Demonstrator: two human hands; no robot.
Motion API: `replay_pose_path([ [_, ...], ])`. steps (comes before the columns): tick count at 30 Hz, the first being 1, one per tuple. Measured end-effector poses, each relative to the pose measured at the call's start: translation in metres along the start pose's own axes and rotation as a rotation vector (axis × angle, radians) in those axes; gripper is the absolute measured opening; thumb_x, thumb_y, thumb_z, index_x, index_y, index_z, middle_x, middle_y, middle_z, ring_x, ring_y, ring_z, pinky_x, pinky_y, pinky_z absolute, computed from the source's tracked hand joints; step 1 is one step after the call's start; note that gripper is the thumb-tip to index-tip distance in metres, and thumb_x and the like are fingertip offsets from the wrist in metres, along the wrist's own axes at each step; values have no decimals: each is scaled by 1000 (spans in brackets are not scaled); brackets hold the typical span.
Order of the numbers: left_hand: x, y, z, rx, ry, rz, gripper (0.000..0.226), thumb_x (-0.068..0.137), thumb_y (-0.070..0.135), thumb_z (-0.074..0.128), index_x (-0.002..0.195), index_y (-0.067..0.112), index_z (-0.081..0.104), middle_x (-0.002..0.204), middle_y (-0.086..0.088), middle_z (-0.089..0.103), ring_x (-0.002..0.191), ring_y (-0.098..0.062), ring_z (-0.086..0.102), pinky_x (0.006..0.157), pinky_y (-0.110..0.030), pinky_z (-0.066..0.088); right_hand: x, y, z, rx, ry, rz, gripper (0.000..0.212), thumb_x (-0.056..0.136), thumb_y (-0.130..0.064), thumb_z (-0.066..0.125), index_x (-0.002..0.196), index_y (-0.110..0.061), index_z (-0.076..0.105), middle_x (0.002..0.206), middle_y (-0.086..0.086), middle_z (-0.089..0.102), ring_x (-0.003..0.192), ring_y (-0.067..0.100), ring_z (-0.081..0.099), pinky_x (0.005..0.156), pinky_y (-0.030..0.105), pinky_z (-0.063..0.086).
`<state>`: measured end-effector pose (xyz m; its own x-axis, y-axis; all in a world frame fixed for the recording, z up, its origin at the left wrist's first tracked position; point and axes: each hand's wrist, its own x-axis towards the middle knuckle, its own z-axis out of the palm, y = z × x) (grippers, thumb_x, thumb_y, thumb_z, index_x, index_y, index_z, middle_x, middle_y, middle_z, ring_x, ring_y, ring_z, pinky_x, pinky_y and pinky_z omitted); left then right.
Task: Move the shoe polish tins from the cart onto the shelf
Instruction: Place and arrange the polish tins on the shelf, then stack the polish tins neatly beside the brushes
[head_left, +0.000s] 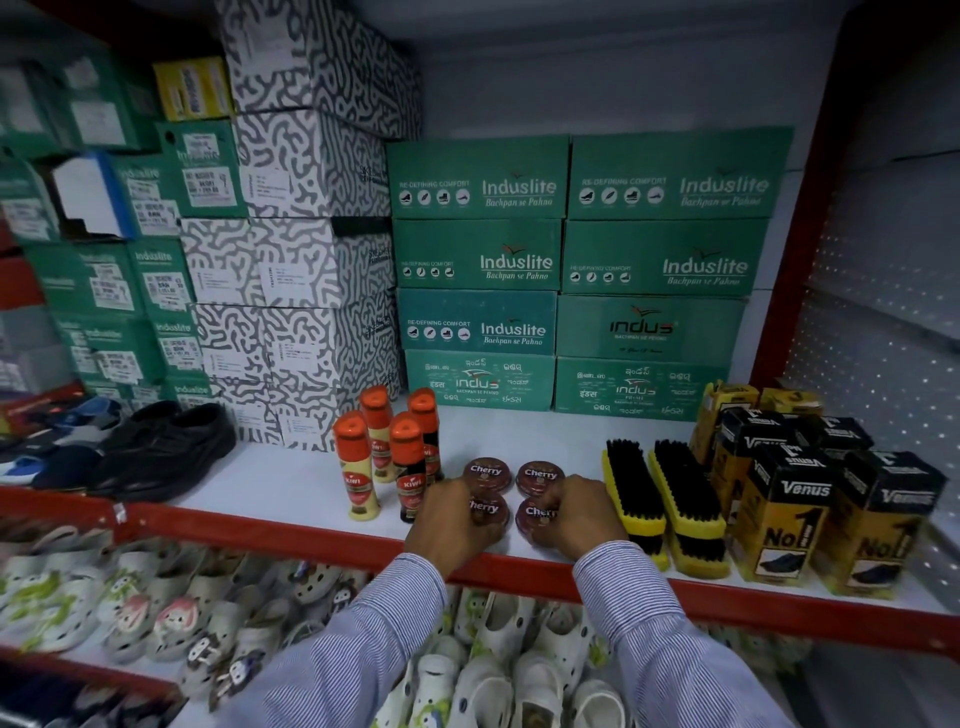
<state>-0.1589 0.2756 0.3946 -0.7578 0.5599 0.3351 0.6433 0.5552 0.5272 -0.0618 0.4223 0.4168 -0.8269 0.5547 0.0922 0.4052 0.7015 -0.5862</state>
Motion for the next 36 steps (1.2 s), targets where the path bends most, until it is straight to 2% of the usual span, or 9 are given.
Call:
replay_pose_path([
  [3,-3,-1,0,-37,20,-29,43,72,41,81,109,19,75,105,0,79,92,-11,73,64,-1,39,-1,-1,-1,6,-2,-8,30,70,-30,85,97,-18,83,111,10,78,104,25,73,90,26,55],
  [5,-4,-2,-1,-61,14,-39,44,71,39,83,110,20,75,105,0,79,91,-9,72,58,4,37,-2,-2,-2,3,-12,-8,32,69,-30,86,99,-19,83,113,8,78,106,25,72,92,26,55],
  [9,-4,-3,-1,-85,9,-43,43,71,41,82,107,19,76,103,1,80,89,-7,73,64,-1,39,-3,-2,-2,12,-12,-10,34,68,-28,87,100,-18,83,115,9,77,106,24,72,94,27,55],
  [13,-2,-5,0,-102,-2,-49,45,71,40,83,109,18,76,106,0,79,89,-7,71,58,9,35,-3,-3,0,24,-2,-2,33,68,-31,88,99,-19,83,115,7,77,107,24,72,95,27,55],
  [18,-1,-8,0,-82,-3,-46,49,67,42,86,109,20,74,105,1,79,80,2,58,57,9,36,-4,-6,1,14,8,-9,32,67,-35,88,96,-21,83,112,6,78,105,23,72,94,28,55],
  [26,-3,-4,-4,-54,-9,-65,47,65,40,86,106,19,74,102,-1,80,80,-3,65,56,10,34,-5,-6,0,30,6,3,36,68,-34,88,101,-20,82,118,7,76,110,23,71,97,27,54],
  [30,-2,-2,-5,-13,-9,-35,44,67,35,85,107,21,73,105,1,79,92,-11,73,59,4,39,-9,-7,-5,20,8,-36,38,71,-30,87,107,-19,81,118,8,76,112,23,70,100,28,53],
  [33,0,10,-8,-1,-3,30,39,72,28,80,109,19,73,103,2,79,94,-13,73,81,-23,58,-11,-4,-19,36,91,-75,42,74,-16,84,116,-15,77,124,6,74,116,21,68,103,24,47],
  [36,5,35,-5,55,50,100,25,77,25,75,98,14,71,94,-4,75,89,-21,71,82,-35,59,-14,6,-45,35,200,-97,36,82,-14,78,118,-16,75,129,5,71,121,20,65,104,23,44],
])
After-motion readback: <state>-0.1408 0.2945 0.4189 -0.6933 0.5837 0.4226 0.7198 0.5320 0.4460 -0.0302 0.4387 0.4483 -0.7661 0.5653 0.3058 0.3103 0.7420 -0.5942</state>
